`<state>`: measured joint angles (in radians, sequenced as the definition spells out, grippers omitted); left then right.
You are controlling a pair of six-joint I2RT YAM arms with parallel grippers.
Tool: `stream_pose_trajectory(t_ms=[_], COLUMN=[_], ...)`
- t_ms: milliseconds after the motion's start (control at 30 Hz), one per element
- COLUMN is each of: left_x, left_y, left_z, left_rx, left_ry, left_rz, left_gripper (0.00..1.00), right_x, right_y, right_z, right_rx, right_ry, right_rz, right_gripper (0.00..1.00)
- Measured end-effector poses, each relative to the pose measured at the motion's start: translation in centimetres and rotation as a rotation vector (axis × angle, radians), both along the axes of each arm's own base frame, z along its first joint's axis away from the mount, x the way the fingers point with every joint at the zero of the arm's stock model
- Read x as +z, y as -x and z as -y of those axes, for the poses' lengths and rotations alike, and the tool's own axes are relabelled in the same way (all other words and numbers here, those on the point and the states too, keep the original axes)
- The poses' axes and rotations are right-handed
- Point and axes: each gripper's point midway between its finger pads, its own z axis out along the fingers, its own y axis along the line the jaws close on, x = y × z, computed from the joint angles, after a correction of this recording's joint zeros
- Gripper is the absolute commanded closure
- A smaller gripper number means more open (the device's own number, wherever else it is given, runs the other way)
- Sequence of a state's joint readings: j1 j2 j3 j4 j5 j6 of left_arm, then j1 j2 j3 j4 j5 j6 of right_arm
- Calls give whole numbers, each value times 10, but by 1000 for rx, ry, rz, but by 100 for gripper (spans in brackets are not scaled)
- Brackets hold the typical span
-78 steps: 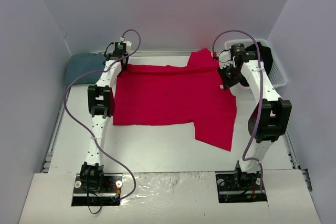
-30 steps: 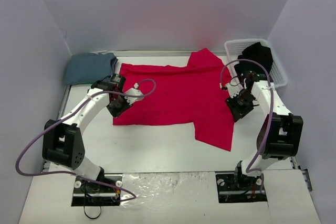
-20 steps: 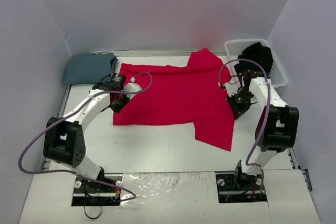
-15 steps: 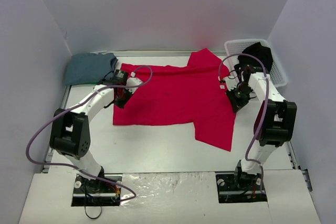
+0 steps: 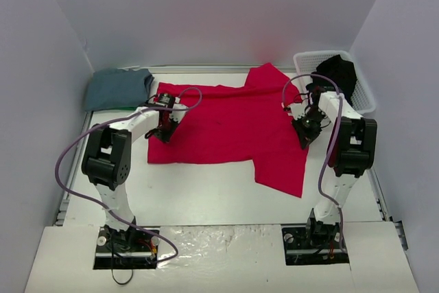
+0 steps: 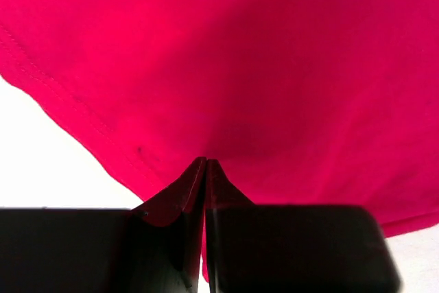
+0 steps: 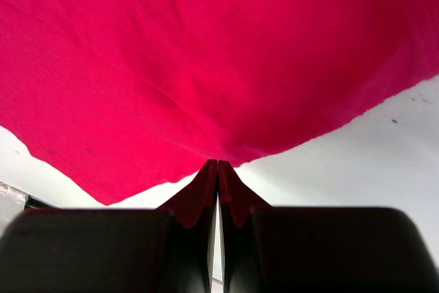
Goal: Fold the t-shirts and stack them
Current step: Flatten out the tshirt
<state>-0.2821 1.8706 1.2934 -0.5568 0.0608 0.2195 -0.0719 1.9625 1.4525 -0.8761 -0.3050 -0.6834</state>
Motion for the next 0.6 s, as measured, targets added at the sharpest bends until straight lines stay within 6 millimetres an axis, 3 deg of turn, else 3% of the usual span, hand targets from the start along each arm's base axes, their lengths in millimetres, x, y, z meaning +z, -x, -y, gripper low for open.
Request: stream_pose_trajectory(t_ms=[400,600], left_x=[-10,-11], left_y=[20,26], left_z=[11,10], left_rx=[-25,-29], left_ry=[9,11], left_rz=[-34,-20], left_gripper=[98,98], right_x=[-22,-35], right_y=[5,26], right_z=[-6,-9], right_rx=[8,11], right_ry=[-22,-27], right_rz=[-63,-128], right_gripper=[100,100])
